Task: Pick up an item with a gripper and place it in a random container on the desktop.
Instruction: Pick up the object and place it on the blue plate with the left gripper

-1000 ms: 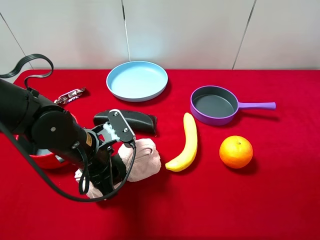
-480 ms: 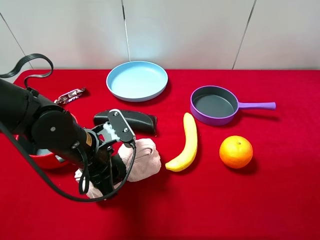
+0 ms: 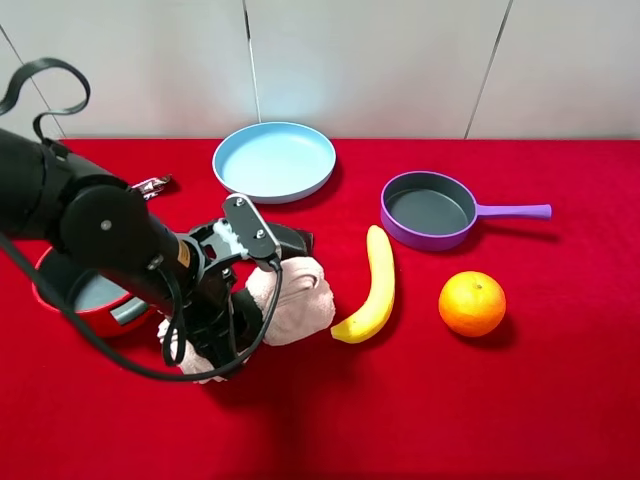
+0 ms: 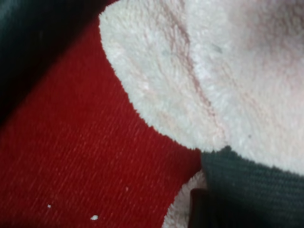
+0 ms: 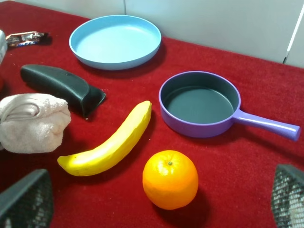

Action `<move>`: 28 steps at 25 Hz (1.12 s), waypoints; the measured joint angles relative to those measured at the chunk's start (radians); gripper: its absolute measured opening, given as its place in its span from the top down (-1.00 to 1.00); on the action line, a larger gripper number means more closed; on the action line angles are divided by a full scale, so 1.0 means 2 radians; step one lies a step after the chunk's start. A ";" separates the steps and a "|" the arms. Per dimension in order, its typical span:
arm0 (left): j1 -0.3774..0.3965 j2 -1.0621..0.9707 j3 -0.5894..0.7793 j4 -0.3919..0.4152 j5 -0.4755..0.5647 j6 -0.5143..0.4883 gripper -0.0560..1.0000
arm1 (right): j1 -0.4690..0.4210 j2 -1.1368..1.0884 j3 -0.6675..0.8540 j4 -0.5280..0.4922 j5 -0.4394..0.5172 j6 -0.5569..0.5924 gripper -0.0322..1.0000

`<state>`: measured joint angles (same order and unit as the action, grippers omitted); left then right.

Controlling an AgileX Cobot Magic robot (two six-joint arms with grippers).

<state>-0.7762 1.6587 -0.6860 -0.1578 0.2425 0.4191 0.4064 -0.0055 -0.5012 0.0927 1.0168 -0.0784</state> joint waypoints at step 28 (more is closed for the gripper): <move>0.004 -0.006 -0.170 0.019 0.134 -0.015 -0.05 | 0.000 0.000 0.000 0.000 0.000 0.000 -0.41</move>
<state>-0.7687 1.6467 -1.0261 -0.1203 0.5103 0.3886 0.4064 -0.0055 -0.5012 0.0931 1.0168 -0.0784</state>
